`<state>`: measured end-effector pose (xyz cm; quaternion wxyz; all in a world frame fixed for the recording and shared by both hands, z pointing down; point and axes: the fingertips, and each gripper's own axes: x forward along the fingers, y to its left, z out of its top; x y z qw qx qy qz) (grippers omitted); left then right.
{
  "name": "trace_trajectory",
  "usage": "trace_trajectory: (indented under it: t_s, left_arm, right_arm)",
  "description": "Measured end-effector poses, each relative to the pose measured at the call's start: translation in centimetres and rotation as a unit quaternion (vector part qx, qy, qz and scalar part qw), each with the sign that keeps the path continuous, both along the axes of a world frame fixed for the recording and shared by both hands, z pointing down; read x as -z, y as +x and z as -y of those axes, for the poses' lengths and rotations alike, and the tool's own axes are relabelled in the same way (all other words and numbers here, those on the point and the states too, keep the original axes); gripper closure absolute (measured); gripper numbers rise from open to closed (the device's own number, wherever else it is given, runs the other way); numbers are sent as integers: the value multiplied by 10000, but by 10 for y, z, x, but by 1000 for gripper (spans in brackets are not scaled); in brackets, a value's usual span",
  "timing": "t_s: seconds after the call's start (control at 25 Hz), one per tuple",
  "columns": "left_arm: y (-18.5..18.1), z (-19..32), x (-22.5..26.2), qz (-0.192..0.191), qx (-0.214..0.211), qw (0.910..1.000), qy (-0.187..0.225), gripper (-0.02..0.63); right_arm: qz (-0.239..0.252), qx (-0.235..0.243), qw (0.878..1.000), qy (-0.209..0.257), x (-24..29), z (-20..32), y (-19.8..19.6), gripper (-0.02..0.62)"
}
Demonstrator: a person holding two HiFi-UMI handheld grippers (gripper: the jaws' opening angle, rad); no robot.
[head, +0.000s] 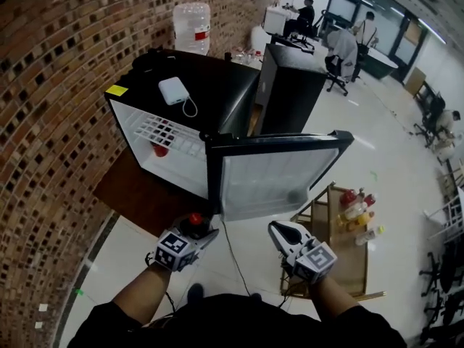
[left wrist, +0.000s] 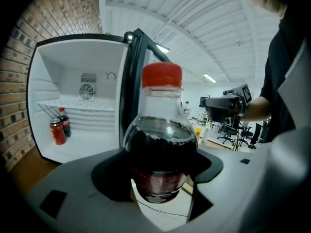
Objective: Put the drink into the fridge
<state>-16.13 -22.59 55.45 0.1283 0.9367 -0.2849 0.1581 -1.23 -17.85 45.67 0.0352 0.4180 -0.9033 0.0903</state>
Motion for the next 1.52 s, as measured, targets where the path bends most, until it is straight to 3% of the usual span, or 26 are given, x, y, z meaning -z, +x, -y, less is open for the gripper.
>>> trace_trajectory:
  t_s: [0.32,0.72,1.04,1.52]
  left_arm:
    - [-51,58,-25,41,335,9994,82,296]
    - [-91,144,-51,207,750,9965,289,296]
    - [-102,195,-72,261,938,9946,356,296]
    - [-115,249,-101,434,1126,9921,347,296]
  right_arm:
    - [-67,407,9991,-110,-16,14,-55,558]
    - [-138,540,9981,-254,-29,23,-74,558]
    - [-215,624,9977,-141,-32,43,-92,558]
    - [-346,1193,9922,-45,-55,66,-181,558]
